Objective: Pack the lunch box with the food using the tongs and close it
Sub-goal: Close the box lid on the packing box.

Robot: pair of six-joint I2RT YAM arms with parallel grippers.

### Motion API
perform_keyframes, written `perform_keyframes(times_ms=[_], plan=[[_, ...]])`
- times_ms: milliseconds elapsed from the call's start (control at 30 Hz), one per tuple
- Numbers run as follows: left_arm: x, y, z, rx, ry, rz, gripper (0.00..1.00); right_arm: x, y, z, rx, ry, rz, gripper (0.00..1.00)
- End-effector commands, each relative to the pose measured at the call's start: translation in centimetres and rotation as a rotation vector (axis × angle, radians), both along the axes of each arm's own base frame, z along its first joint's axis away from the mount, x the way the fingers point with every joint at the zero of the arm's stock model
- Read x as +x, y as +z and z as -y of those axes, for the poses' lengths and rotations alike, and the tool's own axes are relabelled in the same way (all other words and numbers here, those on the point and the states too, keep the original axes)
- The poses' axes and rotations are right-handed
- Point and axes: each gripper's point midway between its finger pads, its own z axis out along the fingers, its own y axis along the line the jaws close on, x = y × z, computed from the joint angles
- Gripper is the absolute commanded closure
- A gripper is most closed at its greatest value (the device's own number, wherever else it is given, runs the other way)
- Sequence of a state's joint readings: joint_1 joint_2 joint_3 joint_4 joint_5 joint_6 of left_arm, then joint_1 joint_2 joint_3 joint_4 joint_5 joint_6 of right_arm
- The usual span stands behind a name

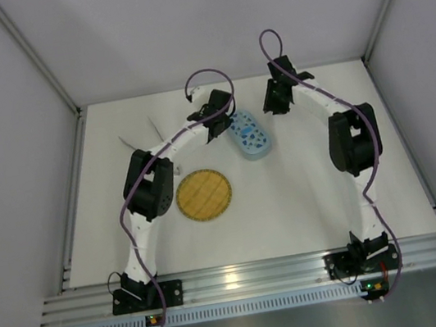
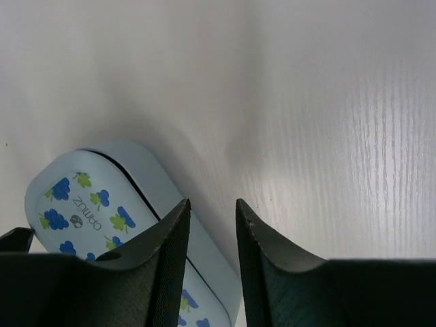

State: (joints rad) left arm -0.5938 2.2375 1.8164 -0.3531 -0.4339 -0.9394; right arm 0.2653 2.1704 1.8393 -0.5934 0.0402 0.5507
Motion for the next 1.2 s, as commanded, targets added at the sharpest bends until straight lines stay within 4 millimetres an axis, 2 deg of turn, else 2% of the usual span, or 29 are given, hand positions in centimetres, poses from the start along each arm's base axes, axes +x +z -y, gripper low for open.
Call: perform_keyframes(times_ms=[0,267,433,633,967,1167], plan=[[0.6,-0.1,0.3,0.004,-0.014,-0.007,0.82,0.5,0.1,-0.1,0.007,0.001,-0.001,0.68],[0.7,-0.7,1.3,-0.022,-0.038,-0.024,0.82,-0.5,-1.6,-0.7,0.019,0.026,-0.029,0.68],[0.6,-1.0,1.6,-0.028,-0.047,-0.030,0.83,-1.1,-1.1,-1.7,0.016,0.056,-0.021,0.68],[0.1,-0.6,0.9,-0.019,-0.021,-0.018,0.82,-1.7,-1.3,-1.6,0.014,0.058,-0.027,0.69],[0.2,3.0,0.3,-0.021,-0.020,0.056,0.82,-3.1,-1.5,-2.1,0.043,0.082,-0.038,0.69],[0.3,6.4,0.0,-0.034,-0.032,0.132,0.79,-3.4,-0.9,-2.3,0.051,0.091,-0.028,0.69]])
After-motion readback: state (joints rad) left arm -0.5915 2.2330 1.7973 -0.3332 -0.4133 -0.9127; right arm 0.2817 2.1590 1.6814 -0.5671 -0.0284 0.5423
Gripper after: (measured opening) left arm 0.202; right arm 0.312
